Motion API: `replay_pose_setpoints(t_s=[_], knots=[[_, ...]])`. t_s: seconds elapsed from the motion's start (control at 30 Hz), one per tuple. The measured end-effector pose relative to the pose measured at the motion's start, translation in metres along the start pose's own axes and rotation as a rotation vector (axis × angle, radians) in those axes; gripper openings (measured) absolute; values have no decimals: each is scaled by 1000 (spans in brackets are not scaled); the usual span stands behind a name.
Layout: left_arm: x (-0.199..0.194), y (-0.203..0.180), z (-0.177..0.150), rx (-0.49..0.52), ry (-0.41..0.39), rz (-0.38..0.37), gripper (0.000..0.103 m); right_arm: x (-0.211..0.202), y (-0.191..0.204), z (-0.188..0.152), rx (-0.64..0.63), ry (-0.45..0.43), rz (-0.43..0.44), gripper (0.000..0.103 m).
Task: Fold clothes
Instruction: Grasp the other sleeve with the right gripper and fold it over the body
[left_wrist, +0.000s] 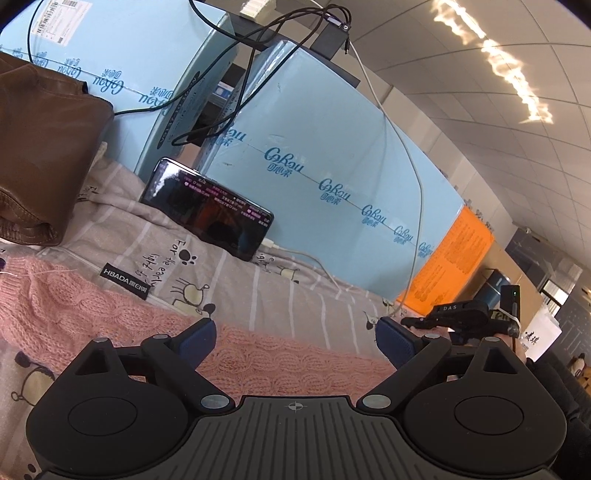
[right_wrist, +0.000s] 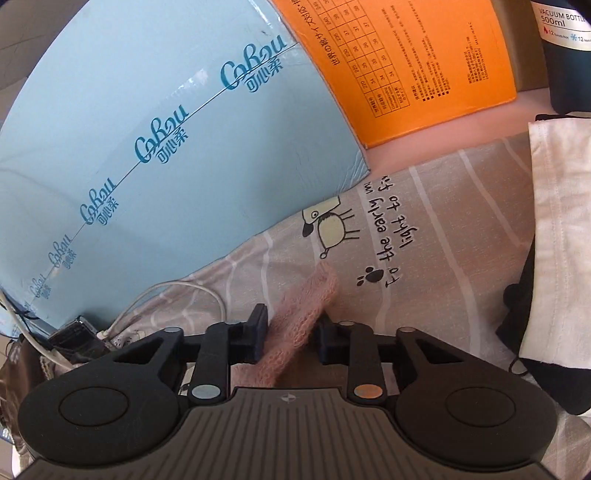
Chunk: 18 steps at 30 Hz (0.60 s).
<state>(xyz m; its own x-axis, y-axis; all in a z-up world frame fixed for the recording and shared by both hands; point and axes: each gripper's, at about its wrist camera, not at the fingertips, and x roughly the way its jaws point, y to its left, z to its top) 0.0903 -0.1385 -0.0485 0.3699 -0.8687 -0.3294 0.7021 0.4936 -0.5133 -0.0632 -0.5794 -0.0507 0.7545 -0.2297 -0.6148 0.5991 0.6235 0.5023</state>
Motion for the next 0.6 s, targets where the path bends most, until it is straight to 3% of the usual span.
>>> replay_pose_setpoints(t_s=[0.2,0.37,0.6], knots=[[3,1,-1,3,12,9,95,-47,34,-9,-77,-103,97,7],[7,1,-2,8,26,23,95,-85,73,-43,-206,-175,142,7],[9,1,-4,13,35,33,95,-85,102,-116,-410,-125,101,11]])
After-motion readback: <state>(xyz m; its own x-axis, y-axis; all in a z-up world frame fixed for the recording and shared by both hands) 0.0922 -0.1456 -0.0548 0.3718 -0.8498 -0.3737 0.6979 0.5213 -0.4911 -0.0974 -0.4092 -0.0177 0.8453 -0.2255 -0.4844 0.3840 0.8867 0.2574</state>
